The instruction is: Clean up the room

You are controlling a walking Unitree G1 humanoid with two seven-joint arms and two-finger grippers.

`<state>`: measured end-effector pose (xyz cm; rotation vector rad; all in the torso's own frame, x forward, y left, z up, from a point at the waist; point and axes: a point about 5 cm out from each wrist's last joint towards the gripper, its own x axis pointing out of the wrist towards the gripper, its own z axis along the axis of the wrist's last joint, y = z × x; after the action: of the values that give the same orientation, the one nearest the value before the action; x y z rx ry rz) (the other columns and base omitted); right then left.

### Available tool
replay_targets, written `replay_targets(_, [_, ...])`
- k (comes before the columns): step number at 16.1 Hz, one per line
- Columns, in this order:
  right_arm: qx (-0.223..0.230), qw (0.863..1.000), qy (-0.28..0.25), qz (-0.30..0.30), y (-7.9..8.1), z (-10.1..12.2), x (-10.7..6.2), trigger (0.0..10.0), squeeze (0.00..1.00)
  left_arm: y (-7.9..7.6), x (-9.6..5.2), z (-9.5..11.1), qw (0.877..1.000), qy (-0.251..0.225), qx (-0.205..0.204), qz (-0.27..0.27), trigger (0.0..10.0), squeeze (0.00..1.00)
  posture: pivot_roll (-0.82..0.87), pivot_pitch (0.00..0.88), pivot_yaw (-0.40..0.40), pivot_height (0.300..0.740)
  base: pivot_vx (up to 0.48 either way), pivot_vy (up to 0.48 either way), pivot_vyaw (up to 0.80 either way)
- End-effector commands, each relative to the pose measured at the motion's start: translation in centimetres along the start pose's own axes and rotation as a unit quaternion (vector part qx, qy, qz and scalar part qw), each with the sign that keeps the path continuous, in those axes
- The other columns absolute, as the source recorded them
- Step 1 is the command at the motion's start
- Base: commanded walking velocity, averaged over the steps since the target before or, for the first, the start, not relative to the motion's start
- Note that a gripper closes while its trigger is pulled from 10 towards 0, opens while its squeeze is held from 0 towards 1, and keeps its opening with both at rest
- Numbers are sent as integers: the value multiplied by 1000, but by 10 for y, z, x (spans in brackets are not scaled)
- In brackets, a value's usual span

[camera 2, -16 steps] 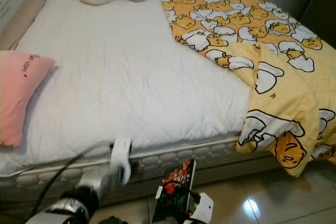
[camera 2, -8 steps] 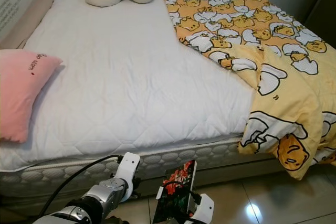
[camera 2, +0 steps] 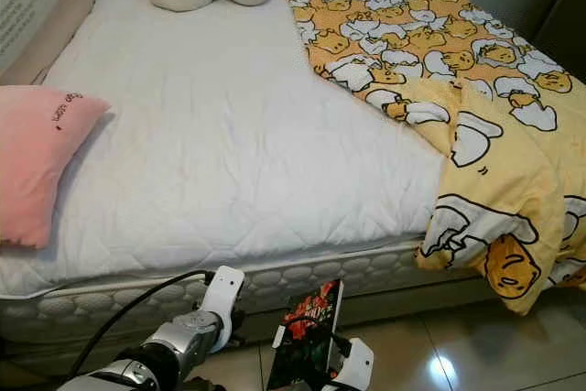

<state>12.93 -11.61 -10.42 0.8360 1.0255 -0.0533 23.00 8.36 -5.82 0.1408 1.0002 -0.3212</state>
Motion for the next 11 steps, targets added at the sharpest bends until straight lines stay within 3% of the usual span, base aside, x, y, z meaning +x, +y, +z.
replay_targets(1, [-355,925,-125,-53,30,133,-4,0,0,-1,0,3,1000,-1,-12,0,10000,0,60,0,-36,740,0,0,0])
replay_targets(11, [-355,925,-125,-53,30,133,-4,0,0,-1,0,3,1000,-1,-12,0,10000,0,60,0,-36,740,0,0,0])
